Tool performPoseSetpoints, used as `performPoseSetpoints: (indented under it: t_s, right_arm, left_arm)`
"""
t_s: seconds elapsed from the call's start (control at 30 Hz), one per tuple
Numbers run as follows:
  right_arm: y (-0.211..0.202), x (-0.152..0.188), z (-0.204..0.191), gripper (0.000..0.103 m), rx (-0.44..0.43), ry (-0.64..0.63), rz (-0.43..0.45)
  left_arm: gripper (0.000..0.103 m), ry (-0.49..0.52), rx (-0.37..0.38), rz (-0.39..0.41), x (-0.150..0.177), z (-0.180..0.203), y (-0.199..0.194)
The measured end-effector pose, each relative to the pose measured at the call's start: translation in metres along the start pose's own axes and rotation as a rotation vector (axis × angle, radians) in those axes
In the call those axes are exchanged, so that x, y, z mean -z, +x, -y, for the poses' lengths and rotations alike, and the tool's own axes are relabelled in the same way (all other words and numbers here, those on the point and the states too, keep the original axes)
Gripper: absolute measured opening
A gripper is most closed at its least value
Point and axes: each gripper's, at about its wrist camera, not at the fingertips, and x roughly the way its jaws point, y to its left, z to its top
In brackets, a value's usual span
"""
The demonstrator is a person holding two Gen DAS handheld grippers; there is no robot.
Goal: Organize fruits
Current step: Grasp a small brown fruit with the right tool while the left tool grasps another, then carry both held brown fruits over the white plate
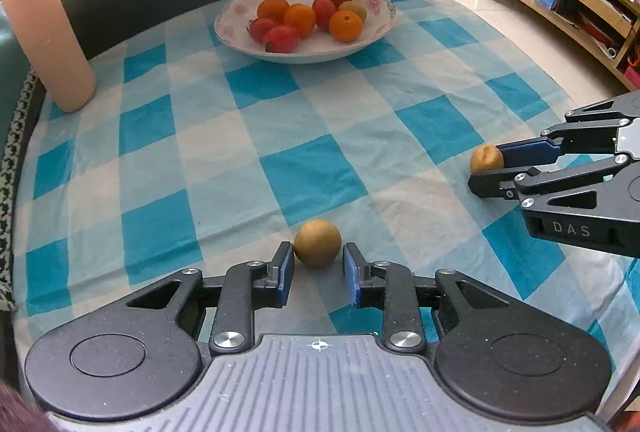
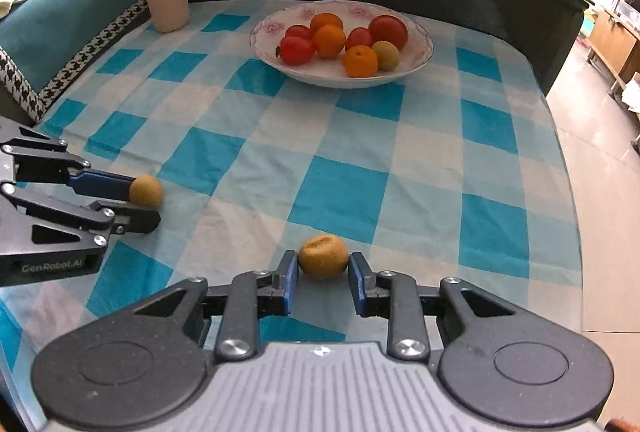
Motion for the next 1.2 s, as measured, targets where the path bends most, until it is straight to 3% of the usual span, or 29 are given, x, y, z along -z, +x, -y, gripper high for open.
performPoseSetpoints:
  t_s: [0.13, 0.3, 0.57, 0.83, 1.0, 1.13, 1.2]
  right_arm:
    - [0.001, -0.002, -0.004, 0.044, 0.004, -0.01, -0.004]
    - [-0.005, -0.002, -0.004, 0.054, -0.023, -0.028, 0.013]
    - [-0.015, -0.005, 0.005, 0.057, -0.019, -0.013, 0.041]
    - [-0.01, -0.002, 0.003, 0.057, -0.032, -0.023, 0.015]
    - [-0.005, -0.002, 0.0, 0.056, -0.026, -0.03, -0.008]
    - [-0.002, -0.001, -0.001, 0.046, -0.025, -0.023, -0.034]
    - [-0.003, -0.001, -0.003, 0.043, -0.025, -0.03, -0.036]
  left_arm:
    - [0.044, -0.009, -0.01, 0.008, -0.001, -0.002, 0.001]
    - [0.057, -0.003, -0.009, 0.023, -0.001, -0.002, -0.002]
    - [0.064, 0.01, 0.004, 0.042, -0.005, 0.001, -0.005]
    - [0.064, 0.021, 0.007, 0.036, -0.005, 0.004, -0.002]
    - [0.059, 0.033, 0.004, 0.035, -0.005, 0.009, 0.001]
    - [0.051, 0.037, 0.0, 0.03, -0.005, 0.011, 0.002]
    - [0.037, 0.028, 0.004, 0.026, -0.006, 0.01, 0.002]
